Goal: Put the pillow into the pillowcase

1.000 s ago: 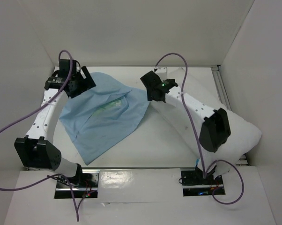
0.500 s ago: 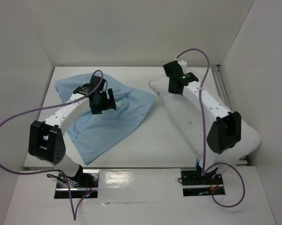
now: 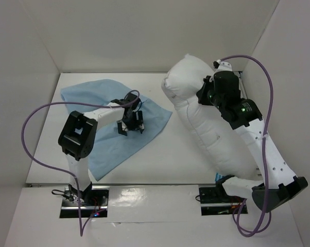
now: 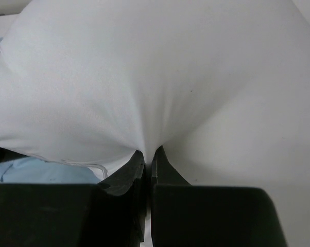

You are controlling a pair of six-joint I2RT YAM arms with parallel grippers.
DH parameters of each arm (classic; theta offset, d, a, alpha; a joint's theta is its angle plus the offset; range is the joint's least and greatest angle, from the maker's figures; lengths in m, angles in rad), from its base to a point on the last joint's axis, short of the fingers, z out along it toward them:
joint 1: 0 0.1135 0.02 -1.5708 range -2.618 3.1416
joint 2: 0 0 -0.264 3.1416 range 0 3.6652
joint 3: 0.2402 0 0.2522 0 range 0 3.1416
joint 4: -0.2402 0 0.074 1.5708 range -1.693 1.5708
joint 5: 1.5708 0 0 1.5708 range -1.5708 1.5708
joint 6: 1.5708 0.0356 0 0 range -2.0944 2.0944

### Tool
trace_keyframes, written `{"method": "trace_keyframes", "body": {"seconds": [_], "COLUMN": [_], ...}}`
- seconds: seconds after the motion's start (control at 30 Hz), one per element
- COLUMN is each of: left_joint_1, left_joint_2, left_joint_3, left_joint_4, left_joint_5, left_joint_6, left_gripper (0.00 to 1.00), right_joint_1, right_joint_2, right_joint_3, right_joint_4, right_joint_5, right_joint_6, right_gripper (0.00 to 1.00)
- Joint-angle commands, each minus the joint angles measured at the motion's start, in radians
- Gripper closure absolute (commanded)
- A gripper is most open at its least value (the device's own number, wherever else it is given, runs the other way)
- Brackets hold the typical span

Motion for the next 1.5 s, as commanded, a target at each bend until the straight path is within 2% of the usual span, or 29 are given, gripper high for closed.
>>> {"method": "trace_keyframes", "body": {"seconds": [0.0, 0.13, 0.23, 0.3, 0.5, 0.6, 0.63, 0.7, 0.77, 0.83, 0.87, 0.97, 1.07, 1.3, 1.4, 1.47], "left_joint_1": [-0.042, -0.109, -0.137, -0.148, -0.137, -0.126, -0.117, -0.108, -0.086, -0.068, -0.053, -0.023, 0.009, 0.052, 0.073, 0.101], "left_joint_2": [0.082, 0.22, 0.265, 0.265, 0.081, 0.018, -0.014, -0.046, -0.088, -0.109, -0.118, -0.128, -0.088, 0.045, 0.117, 0.145], "left_joint_3": [0.082, 0.232, 0.344, 0.401, 0.528, 0.51, 0.496, 0.429, 0.366, 0.28, 0.225, 0.154, 0.145, 0.194, 0.235, 0.246], "left_joint_4": [0.081, 0.09, 0.09, 0.025, -0.228, -0.345, -0.382, -0.402, -0.39, -0.341, -0.292, -0.214, -0.141, -0.104, -0.095, -0.095], "left_joint_5": [0.084, 0.17, 0.25, 0.263, 0.11, 0.068, 0.053, -0.065, -0.136, -0.231, -0.268, -0.337, -0.337, -0.356, -0.308, -0.288], "left_joint_6": [-0.03, -0.039, -0.039, -0.028, 0.114, 0.193, 0.208, 0.208, 0.17, 0.142, 0.122, 0.101, 0.113, 0.104, 0.113, 0.113], "left_gripper": [0.08, 0.1, 0.11, 0.11, 0.08, 0.08, 0.18, 0.28, 0.32, 0.26, 0.17, 0.08, 0.06, 0.05, 0.1, 0.17], "right_joint_1": [0.002, 0.002, 0.002, 0.002, 0.002, 0.002, 0.002, 0.002, 0.002, 0.002, 0.002, 0.011, 0.011, 0.022, 0.053, 0.068], "right_joint_2": [-0.039, -0.05, -0.05, -0.059, -0.079, -0.079, -0.07, -0.07, -0.07, -0.07, -0.07, -0.07, -0.06, -0.038, -0.029, -0.029], "right_joint_3": [-0.002, 0.007, 0.007, -0.002, -0.024, -0.024, -0.033, -0.042, -0.042, -0.051, -0.051, -0.051, -0.051, -0.073, -0.092, -0.106], "right_joint_4": [0.093, 0.093, 0.093, 0.093, 0.103, 0.112, 0.112, 0.124, 0.133, 0.142, 0.142, 0.132, 0.132, 0.098, 0.089, 0.08], "right_joint_5": [-0.045, -0.072, -0.072, -0.072, -0.085, -0.095, -0.107, -0.107, -0.127, -0.136, -0.136, -0.145, -0.154, -0.228, -0.239, -0.239], "right_joint_6": [0.006, 0.018, 0.027, 0.036, 0.049, 0.049, 0.058, 0.058, 0.058, 0.058, 0.058, 0.058, 0.058, 0.058, 0.058, 0.058], "right_gripper": [1.0, 1.0, 1.0, 1.0, 1.0, 1.0, 1.0, 1.0, 1.0, 1.0, 1.0, 1.0, 1.0, 1.0, 1.0, 1.0]}}
